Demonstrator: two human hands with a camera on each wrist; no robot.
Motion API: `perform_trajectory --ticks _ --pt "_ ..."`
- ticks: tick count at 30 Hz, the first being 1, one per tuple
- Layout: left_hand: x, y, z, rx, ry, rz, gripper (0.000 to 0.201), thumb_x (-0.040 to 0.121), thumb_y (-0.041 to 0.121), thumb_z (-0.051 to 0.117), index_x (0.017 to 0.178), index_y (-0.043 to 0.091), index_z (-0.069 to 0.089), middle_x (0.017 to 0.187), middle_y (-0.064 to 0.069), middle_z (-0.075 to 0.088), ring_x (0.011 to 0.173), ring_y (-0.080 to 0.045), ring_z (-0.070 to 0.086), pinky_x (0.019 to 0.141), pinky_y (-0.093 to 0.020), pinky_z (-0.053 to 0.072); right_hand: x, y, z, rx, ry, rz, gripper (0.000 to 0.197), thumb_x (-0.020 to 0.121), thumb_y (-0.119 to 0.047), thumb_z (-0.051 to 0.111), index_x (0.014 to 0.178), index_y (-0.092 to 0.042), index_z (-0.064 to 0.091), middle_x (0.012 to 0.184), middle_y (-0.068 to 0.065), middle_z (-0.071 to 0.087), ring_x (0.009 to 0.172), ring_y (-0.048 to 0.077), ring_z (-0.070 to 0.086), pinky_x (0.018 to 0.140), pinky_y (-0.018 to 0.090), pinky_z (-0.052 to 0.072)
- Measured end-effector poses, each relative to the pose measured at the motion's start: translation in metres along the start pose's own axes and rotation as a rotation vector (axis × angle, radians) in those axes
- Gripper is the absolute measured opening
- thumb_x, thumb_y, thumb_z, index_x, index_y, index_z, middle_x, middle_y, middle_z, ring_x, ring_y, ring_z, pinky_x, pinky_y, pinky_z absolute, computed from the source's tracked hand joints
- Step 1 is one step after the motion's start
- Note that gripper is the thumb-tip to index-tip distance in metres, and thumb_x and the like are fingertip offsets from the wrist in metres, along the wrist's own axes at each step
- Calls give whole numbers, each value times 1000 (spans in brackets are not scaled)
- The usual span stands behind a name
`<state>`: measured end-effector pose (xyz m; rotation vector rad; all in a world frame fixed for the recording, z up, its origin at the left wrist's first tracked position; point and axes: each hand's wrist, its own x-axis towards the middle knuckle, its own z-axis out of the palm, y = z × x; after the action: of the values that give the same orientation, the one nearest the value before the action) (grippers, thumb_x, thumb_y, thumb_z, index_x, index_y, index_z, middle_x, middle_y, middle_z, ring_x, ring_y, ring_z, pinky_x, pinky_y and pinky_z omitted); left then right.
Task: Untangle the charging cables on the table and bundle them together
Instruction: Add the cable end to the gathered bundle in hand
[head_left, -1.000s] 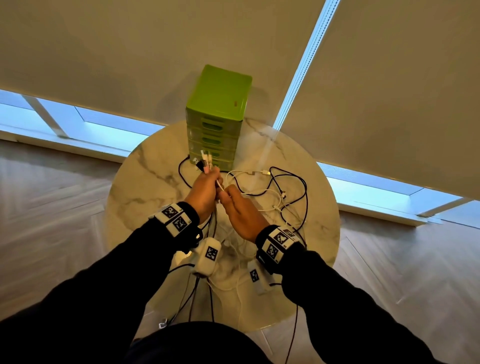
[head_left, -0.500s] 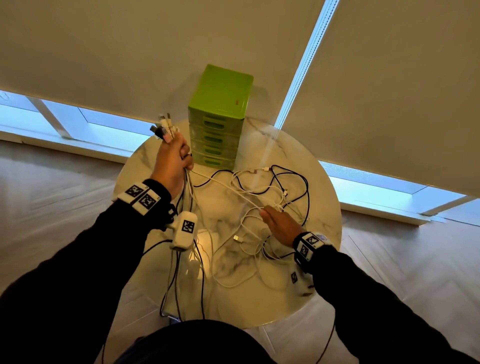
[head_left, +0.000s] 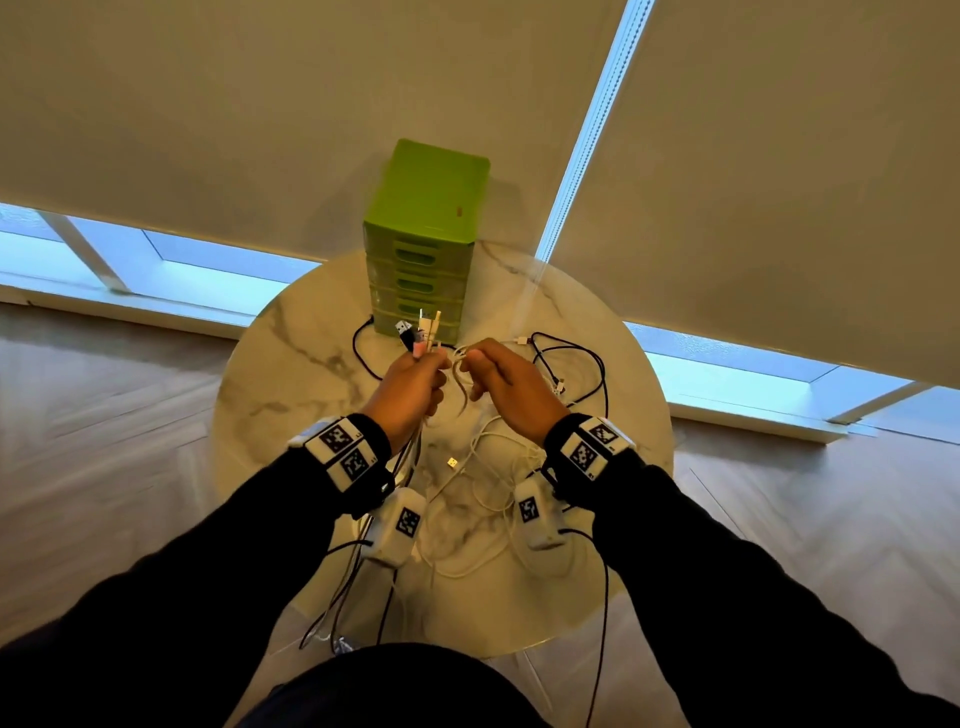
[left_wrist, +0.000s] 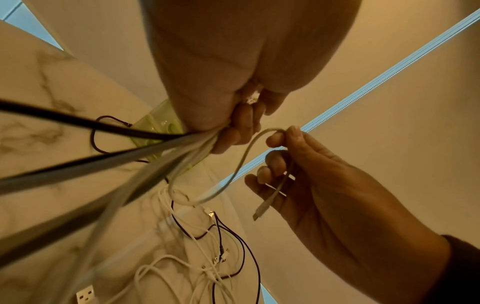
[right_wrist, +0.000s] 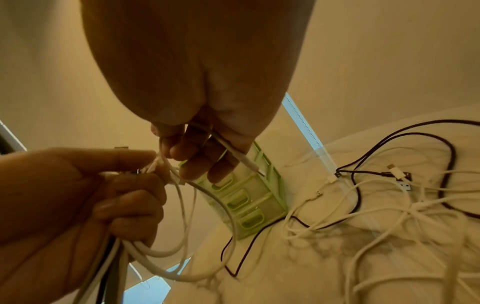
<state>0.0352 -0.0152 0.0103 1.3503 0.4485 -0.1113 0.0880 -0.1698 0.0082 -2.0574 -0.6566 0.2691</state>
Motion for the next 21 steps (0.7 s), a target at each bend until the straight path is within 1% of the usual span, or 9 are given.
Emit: perform_trajectory --ticks 3,6,8,11,13,15,17,19,21 --pt "-1 4 10 -132 -13 -20 14 105 16 36 98 11 48 61 4 27 46 -8 23 52 -27 21 -9 8 -22 -40 11 83 16 106 -19 39 100 -13 52 78 7 63 69 21 62 71 37 51" --pt "-1 5 26 -275 -80 -81 22 105 14 32 96 11 52 61 5 35 44 -7 27 46 -22 26 -27 34 -54 -270 -127 255 8 101 -15 38 100 -11 45 82 18 65 74 37 62 71 49 52" --pt "0 5 40 -346 -141 -102 23 104 13 33 94 10 54 61 5 39 43 -6 29 44 -21 28 -47 50 -70 -364 -338 444 16 104 -23 37 100 -10 46 85 18 66 74 37 66 69 44 53" --pt "-3 6 70 -400 -238 -105 23 103 12 34 92 11 53 61 5 40 44 -7 29 46 -21 28 -86 56 -78 -234 -523 664 30 107 -31 34 104 -8 53 84 13 66 70 32 65 62 30 46" --pt "-5 5 89 -412 -282 -109 23 103 12 34 90 12 52 62 5 40 46 -7 30 48 -22 27 -105 54 -75 -88 -497 719 45 108 -42 31 109 -6 57 88 15 67 72 28 62 66 29 44" --pt "-6 0 109 -397 -311 -122 23 103 12 33 90 13 52 61 5 40 46 -7 31 48 -22 29 -119 53 -73 59 -393 723 49 107 -47 30 109 -9 62 94 13 70 79 24 64 75 31 43" --pt "-10 -7 129 -373 -338 -138 23 103 11 33 90 12 52 60 5 41 46 -8 32 47 -21 31 -132 48 -73 193 -295 679 37 107 -43 34 111 -16 59 101 15 72 85 21 66 83 35 44" --pt "-15 -14 147 -349 -369 -152 24 103 11 33 88 13 52 60 5 41 47 -8 33 48 -22 33 -144 45 -72 296 -204 623 25 106 -33 43 124 -16 47 108 21 72 91 22 68 87 34 51" --pt "-19 -20 162 -340 -404 -172 26 104 12 33 87 13 52 60 5 39 47 -8 33 49 -22 33 -153 54 -69 332 -100 597 35 102 -22 53 132 -12 38 113 25 69 100 28 67 94 42 52"
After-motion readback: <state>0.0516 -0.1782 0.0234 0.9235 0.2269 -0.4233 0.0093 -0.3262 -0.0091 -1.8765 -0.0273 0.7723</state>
